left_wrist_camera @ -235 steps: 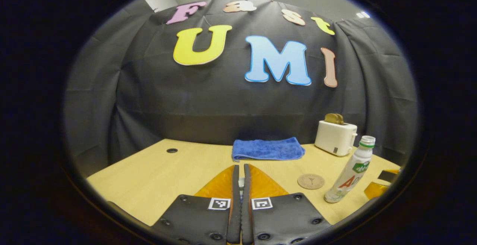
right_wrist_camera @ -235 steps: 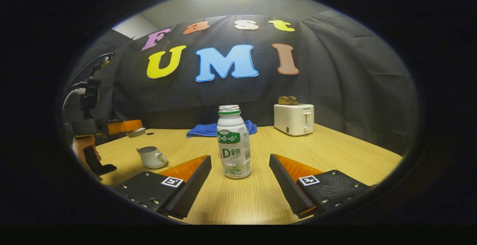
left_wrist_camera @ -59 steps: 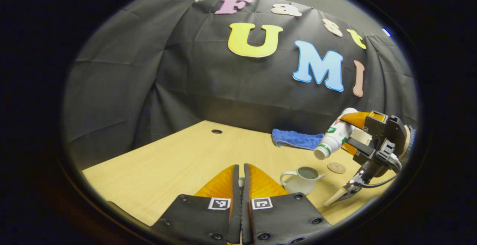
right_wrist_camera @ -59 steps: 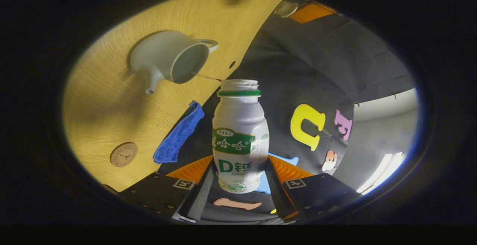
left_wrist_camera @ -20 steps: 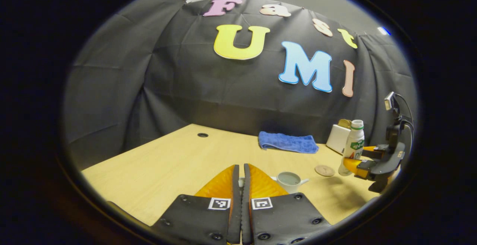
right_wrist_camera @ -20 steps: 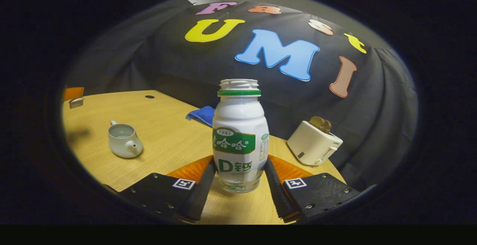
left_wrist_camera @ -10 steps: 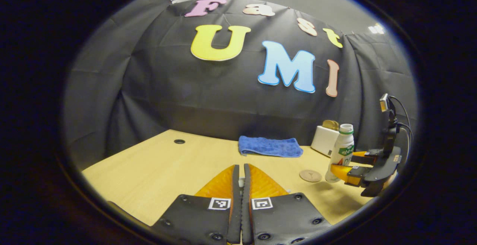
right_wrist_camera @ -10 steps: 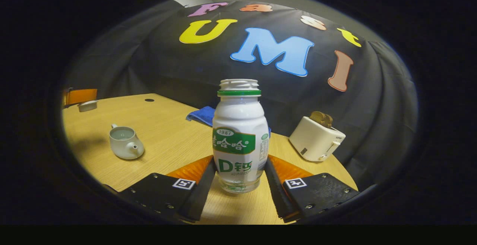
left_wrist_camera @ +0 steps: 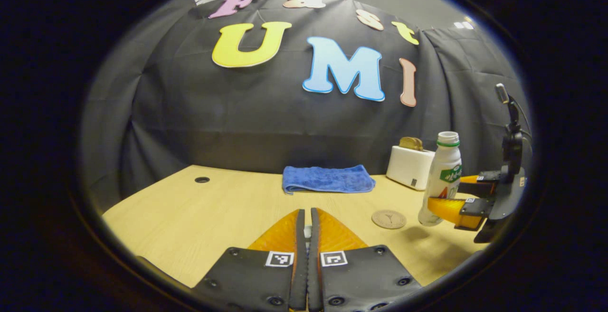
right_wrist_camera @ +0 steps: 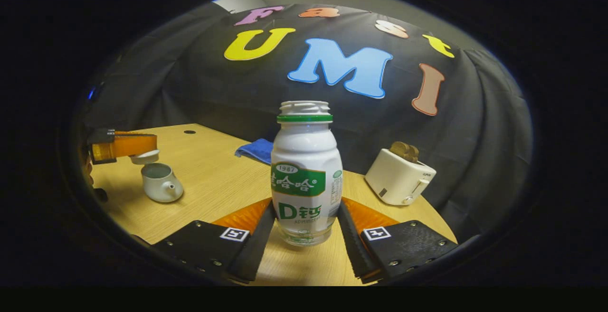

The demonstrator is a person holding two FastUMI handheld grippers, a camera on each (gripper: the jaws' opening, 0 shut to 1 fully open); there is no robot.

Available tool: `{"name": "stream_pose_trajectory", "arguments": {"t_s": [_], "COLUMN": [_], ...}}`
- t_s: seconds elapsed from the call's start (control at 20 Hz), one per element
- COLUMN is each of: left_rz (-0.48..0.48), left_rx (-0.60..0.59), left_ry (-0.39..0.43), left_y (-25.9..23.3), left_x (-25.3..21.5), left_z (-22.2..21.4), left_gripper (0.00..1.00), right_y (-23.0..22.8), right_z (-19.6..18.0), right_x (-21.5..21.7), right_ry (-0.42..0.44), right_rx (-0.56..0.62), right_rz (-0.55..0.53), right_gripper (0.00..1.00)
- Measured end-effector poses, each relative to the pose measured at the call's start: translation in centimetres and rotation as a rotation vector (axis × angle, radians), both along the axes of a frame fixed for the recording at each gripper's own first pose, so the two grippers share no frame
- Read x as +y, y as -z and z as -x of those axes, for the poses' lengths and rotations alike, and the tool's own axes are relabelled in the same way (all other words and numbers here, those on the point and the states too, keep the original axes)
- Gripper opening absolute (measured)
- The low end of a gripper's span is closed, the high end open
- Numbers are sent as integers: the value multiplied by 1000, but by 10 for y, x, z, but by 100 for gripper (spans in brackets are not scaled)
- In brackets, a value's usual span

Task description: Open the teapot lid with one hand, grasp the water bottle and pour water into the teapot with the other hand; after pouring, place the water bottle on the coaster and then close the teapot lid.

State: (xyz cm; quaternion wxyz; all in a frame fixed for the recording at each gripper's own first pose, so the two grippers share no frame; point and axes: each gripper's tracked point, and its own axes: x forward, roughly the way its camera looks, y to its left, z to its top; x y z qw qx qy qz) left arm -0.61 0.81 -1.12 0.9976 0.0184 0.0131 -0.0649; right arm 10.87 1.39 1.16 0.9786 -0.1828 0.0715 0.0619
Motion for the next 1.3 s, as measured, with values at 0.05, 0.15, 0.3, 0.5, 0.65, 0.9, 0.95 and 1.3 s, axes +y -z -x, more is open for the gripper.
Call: {"name": "stream_pose_trajectory", "arguments": {"t_s": [0.05,0.15,0.3,0.5,0.65,0.9,0.95,1.3], "left_rz": [-2,2,-15,-49,-71,-86,-92,-101], "left_rx": [3,10,21,33,34,29,26,18], "left_ry": [-2,-2,5,-17,-34,-45,-47,-47], "left_y": [2,6,13,23,27,31,31,33], "left_x": [-1,-3,-11,-11,-9,-9,-10,-12], "left_z": [-2,-4,-8,-12,-13,-12,-13,-12], "left_gripper": [11,11,11,10,10,11,7,20], "right_y": [-1,-3,-4,-3,-4,-4,-3,-5], "right_z": [0,1,3,6,8,8,8,9], "right_x": [-2,-3,-5,-8,-12,-11,-11,-10], "right_ry": [-1,-5,-11,-15,-12,-14,-16,-14], "right_rx": [-3,-8,-9,-7,-12,-12,-10,-10], "right_rz": [0,-5,-13,-20,-18,-20,-21,-15], "right_gripper": [72,73,73,72,72,73,72,73]}}
